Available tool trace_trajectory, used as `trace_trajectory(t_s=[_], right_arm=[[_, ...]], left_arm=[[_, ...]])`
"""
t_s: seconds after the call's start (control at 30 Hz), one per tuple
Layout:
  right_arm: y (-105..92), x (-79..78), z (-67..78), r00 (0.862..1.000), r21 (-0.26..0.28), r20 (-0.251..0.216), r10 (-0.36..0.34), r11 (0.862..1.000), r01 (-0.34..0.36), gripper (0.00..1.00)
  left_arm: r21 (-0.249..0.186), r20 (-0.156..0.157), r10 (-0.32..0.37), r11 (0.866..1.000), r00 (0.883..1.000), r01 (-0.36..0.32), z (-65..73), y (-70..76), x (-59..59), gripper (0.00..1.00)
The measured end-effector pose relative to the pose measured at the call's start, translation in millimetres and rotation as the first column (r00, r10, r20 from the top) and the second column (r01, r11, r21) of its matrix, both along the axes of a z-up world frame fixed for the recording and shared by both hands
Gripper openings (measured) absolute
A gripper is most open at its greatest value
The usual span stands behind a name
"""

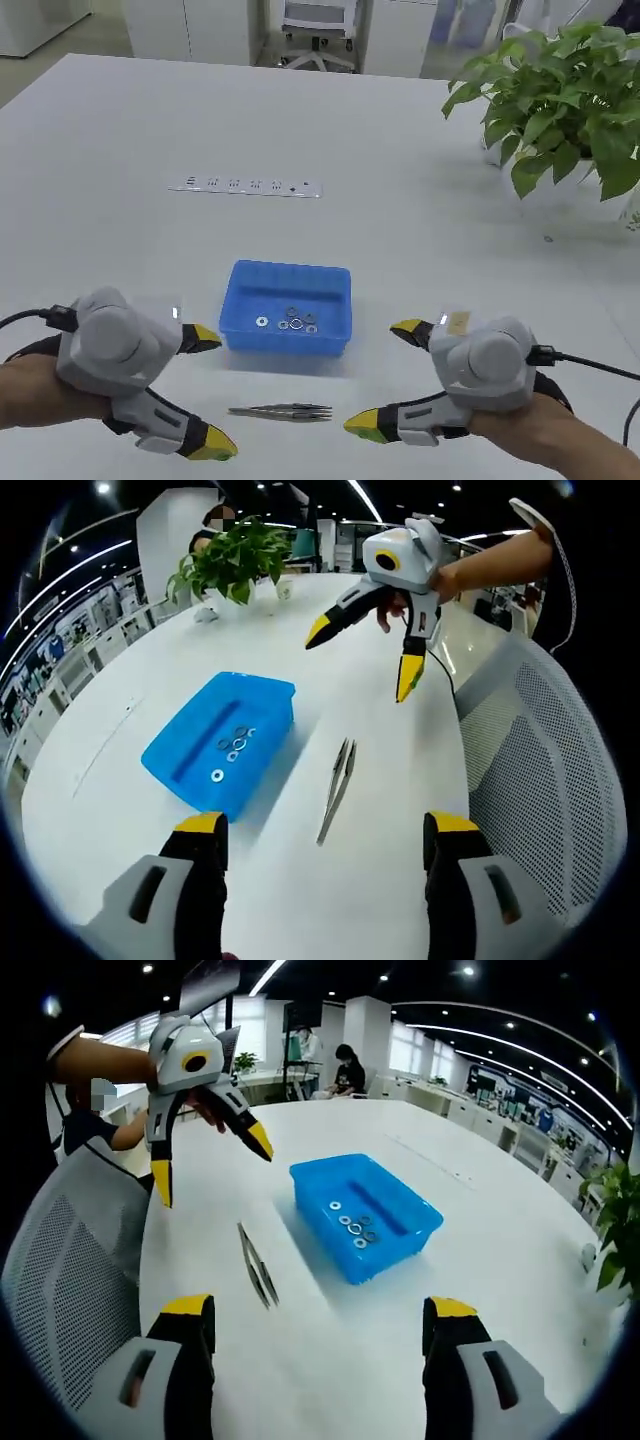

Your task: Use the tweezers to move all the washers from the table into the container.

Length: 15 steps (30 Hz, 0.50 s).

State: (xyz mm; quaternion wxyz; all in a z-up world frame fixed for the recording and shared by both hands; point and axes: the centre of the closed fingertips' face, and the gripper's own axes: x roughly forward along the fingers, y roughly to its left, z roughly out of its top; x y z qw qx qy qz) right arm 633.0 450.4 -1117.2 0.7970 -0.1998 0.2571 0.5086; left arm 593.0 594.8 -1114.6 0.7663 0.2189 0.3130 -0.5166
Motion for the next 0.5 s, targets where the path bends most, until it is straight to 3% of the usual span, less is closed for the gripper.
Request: trace_trajectory(t_s=[0.17,0.5], right_arm=[[-7.9,0.9,5.8,0.999,0.042,0.021,-0.040,0.998,0.039,0.96],[-12.3,-2.7,9.3,0.998,0.071,0.034,-0.054,0.996,0.051,1.00]], left_arm=[[-0.025,0.025,0.032,0.999,0.999,-0.031,4.3,4.6,1.9,0.99],[-0.043,0.043,0.038,0.998,0.998,-0.036,10.2,7.3,1.4,0.99]])
